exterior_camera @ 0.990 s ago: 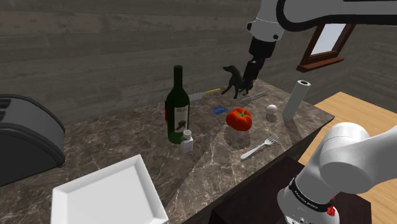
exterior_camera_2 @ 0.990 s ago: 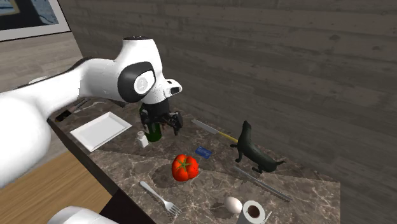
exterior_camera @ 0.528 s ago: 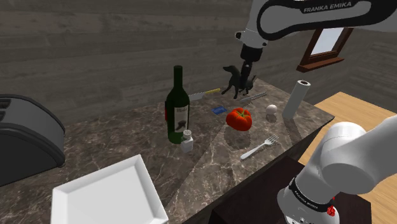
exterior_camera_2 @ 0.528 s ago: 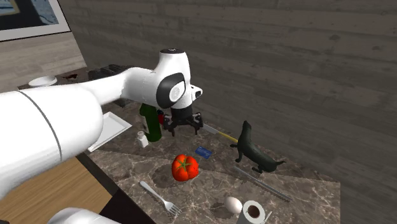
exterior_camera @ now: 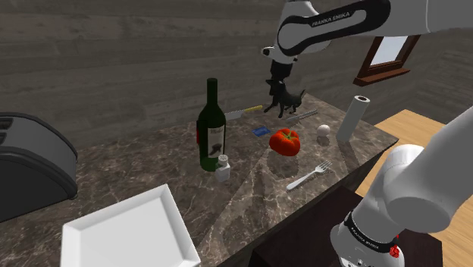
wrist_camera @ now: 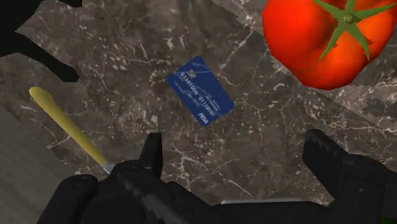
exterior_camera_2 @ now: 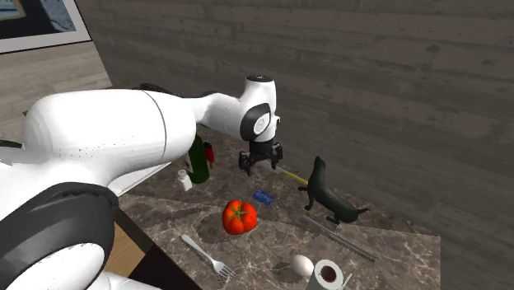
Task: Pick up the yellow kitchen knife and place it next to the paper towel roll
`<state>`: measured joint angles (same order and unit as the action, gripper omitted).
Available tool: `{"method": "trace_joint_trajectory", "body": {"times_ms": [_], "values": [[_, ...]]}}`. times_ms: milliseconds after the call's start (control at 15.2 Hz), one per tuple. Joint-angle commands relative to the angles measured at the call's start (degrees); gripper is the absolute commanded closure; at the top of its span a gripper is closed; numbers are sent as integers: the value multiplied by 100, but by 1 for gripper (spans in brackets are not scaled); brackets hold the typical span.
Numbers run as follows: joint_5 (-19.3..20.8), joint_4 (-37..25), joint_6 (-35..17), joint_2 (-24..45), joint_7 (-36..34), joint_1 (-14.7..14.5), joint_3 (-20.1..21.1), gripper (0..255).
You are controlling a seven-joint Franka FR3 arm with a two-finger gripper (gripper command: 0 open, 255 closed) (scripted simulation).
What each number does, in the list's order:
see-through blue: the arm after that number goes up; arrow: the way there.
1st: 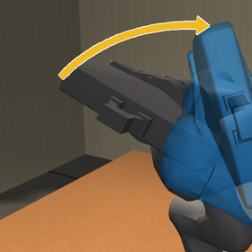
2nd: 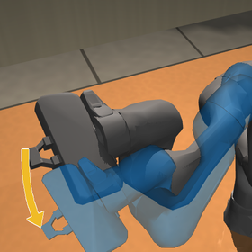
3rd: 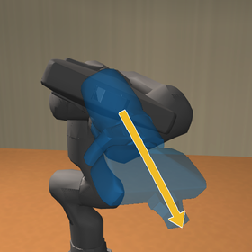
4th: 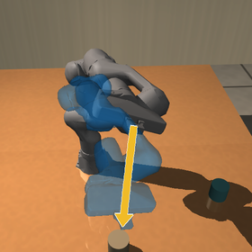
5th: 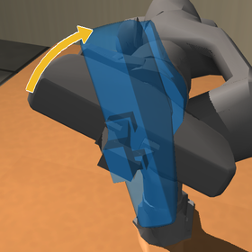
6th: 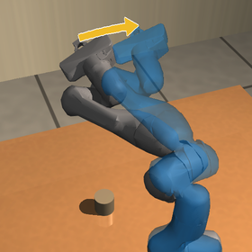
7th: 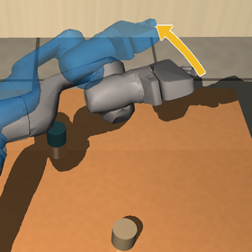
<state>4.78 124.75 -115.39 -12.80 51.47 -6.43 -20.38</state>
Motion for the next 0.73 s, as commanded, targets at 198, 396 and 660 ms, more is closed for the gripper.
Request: {"method": "trace_joint_trajectory", "body": {"times_ms": [198,396,660], "values": [[-533,-772,-328,1239,1491,-110,-261,0],[-899,-1369,-373,1996,2321,-65,-264,0],[-1296,-2265,-318,2976,3289,115,-98,0]]}}
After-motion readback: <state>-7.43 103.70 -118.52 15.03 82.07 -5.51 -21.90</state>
